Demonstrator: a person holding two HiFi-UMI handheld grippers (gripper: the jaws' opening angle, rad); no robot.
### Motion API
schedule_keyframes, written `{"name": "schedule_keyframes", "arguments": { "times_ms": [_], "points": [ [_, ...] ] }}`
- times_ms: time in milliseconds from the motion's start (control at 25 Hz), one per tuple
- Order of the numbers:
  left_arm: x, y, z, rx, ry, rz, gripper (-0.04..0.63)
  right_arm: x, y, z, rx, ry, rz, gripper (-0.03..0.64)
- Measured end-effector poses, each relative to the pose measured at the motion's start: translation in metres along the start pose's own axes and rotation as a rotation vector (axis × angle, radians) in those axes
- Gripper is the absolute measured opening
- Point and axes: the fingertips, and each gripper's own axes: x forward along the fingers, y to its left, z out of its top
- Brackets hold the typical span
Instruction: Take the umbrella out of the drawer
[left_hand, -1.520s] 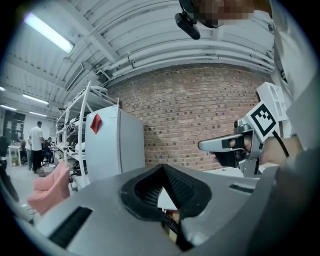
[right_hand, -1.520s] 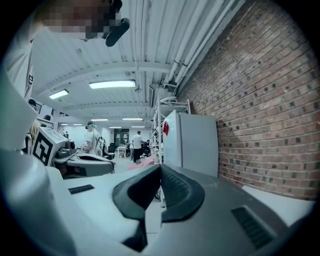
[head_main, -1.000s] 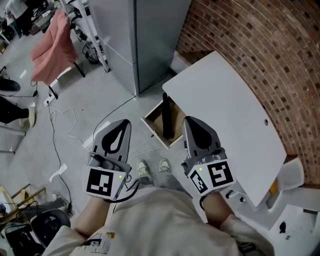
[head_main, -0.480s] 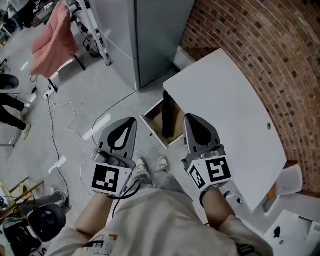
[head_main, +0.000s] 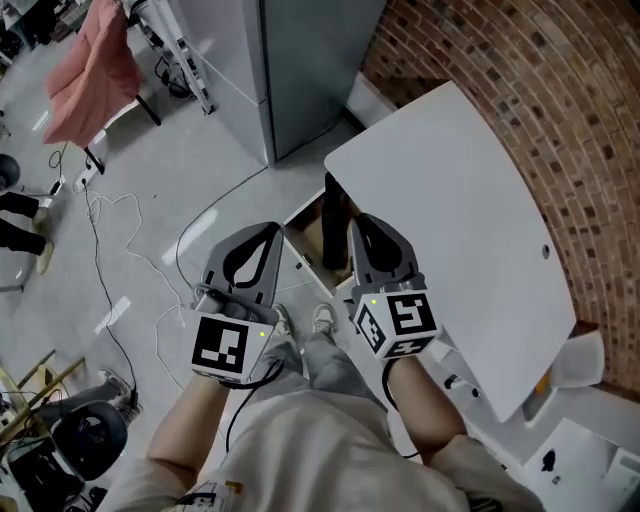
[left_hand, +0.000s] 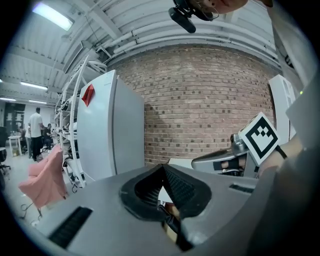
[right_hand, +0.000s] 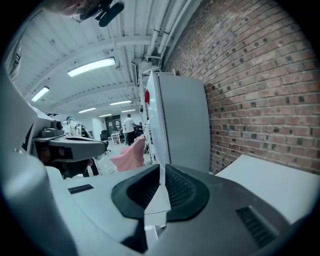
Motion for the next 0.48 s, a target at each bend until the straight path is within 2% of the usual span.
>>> {"name": "schedule_keyframes", "arguments": {
  "times_ms": [160, 280, 480],
  "points": [
    [0.021, 0.005, -0.021, -0.013, 0.022, 0.011, 0.008, 0.030, -0.017, -0.030, 0.014, 0.037, -0.022, 0.012],
    [0.036, 0.011, -0.044, -0.011, 0.049, 0.023, 0.008, 0.052, -0.023, -0.059, 0.019, 0.085, -0.017, 0.092],
    [0.068, 0.021, -0.091, -0.024, 0.110, 0.028, 0.008, 0.086, -0.032, -0.101, 0.030, 0.138, -0.035, 0.100]
  ]
}}
